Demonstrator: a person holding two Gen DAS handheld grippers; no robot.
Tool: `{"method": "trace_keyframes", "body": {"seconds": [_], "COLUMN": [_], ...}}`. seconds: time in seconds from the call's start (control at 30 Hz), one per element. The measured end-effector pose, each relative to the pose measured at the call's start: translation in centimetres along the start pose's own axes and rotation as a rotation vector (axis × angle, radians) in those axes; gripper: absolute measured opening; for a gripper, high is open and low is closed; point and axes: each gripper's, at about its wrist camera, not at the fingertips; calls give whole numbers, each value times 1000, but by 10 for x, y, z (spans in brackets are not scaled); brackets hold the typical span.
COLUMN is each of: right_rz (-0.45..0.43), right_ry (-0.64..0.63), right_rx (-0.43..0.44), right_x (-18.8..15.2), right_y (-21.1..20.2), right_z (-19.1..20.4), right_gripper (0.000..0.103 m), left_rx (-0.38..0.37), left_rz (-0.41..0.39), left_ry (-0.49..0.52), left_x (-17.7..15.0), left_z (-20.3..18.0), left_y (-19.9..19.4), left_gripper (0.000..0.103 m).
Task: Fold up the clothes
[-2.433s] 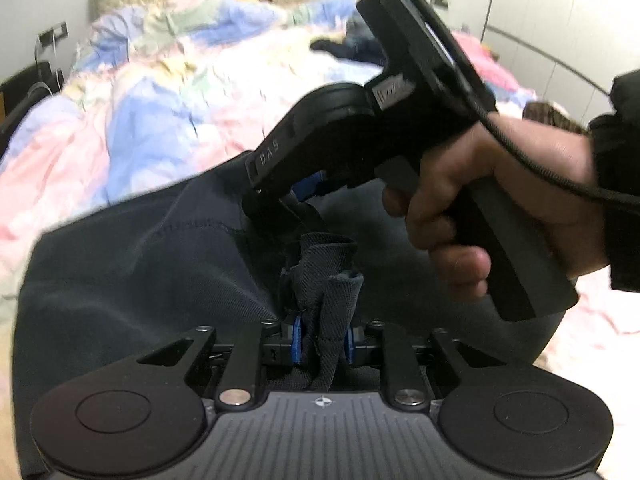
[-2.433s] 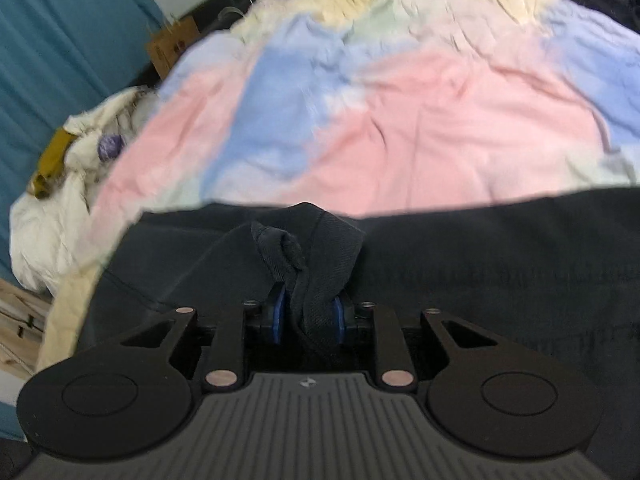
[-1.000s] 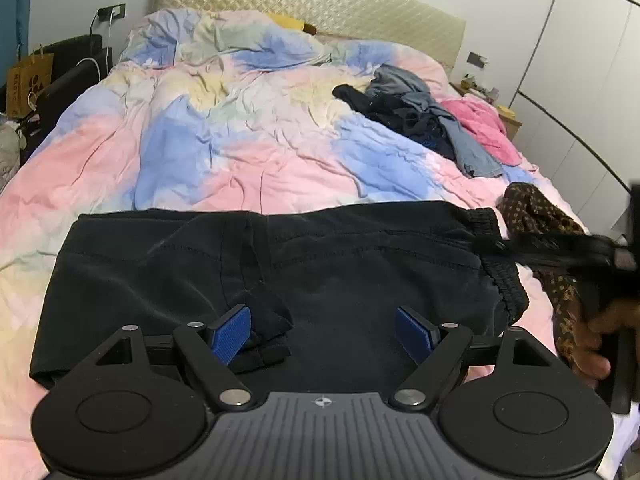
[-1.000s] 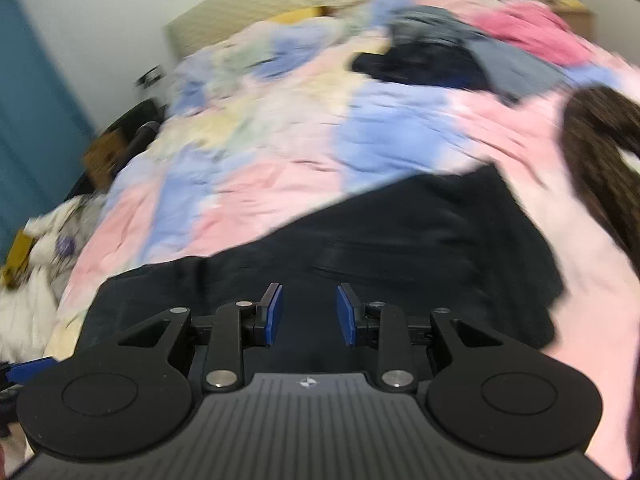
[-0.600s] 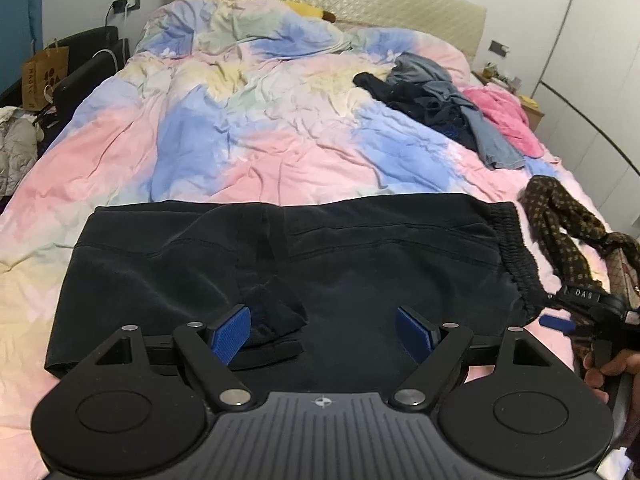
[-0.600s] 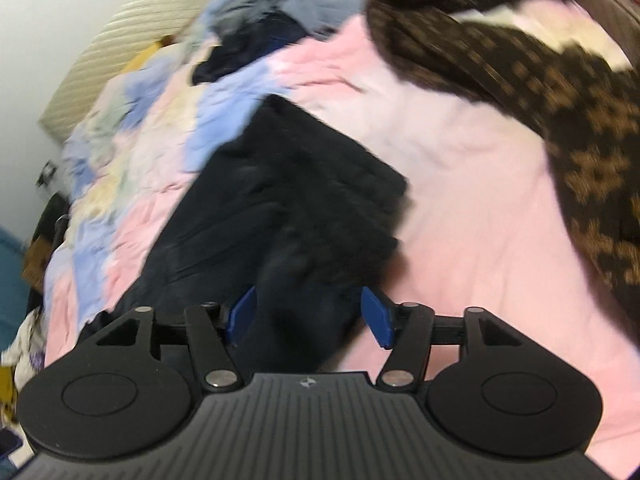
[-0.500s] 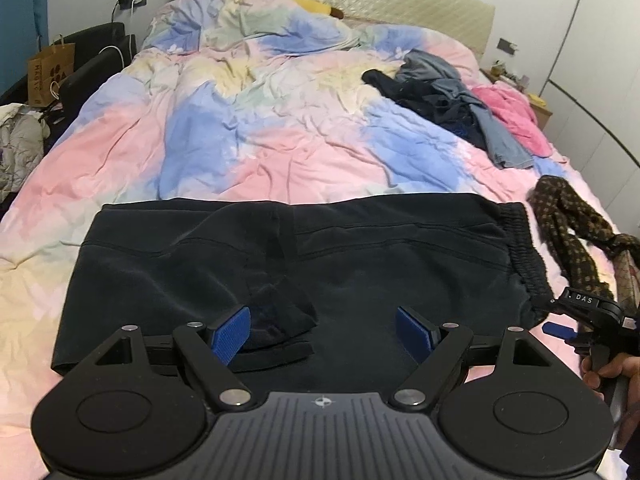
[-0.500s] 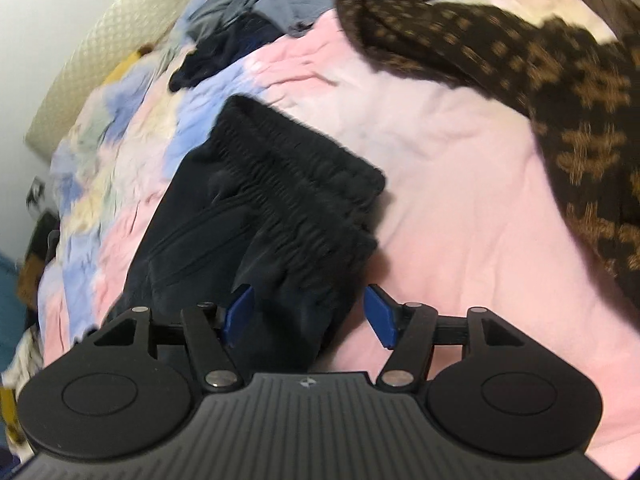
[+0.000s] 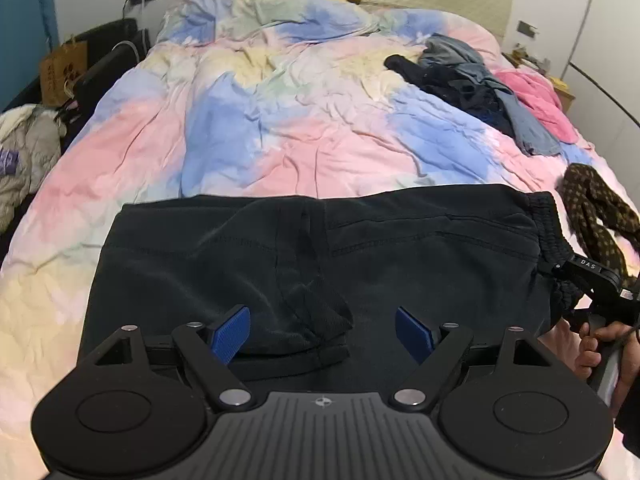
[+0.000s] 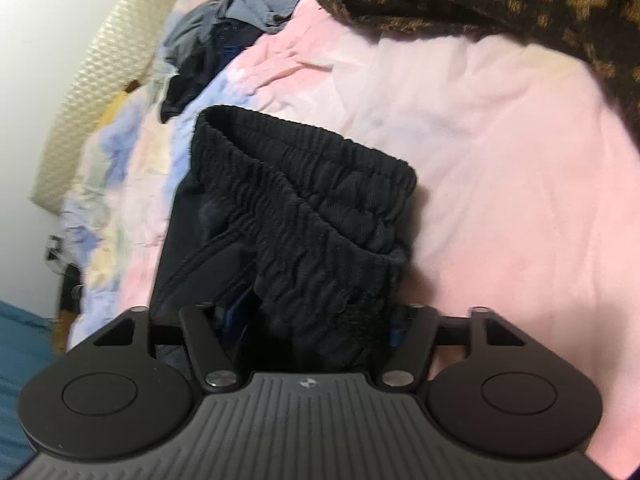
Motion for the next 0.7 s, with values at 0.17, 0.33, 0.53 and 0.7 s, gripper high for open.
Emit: {"method": "trace_keyframes", "body": {"seconds": [0.17,0.33,0.53,0.7], "right_rz": [-38,-96,-160,-201], "right_ry": [-88,-140,-260,-343], "right_rx": [-68,-62,-21,10], "right_x": [-5,-7,-13,-25], "right_y": [-16,-49,-78,-99], "right_z": [21,52,104,151], "right_gripper": [26,25,24,23], "left_rx": [-9,-32,-59,-80], "left_rz": [-6,-14,-37,-50], "left_ry": [-16,-19,-32,-61], "left_x": [-2,-7,-17,-19], "left_z": [3,11,27,51], "left_y": [-4,-12,-25,-37], "left_gripper": [81,81,81,81]}}
Point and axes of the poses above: each gripper's, at about its wrist camera, not at the fingertips, and y roughly the way its jaws point, z to its left, x to its top, and after that the axes turned 7 degrees about -z, right-handed
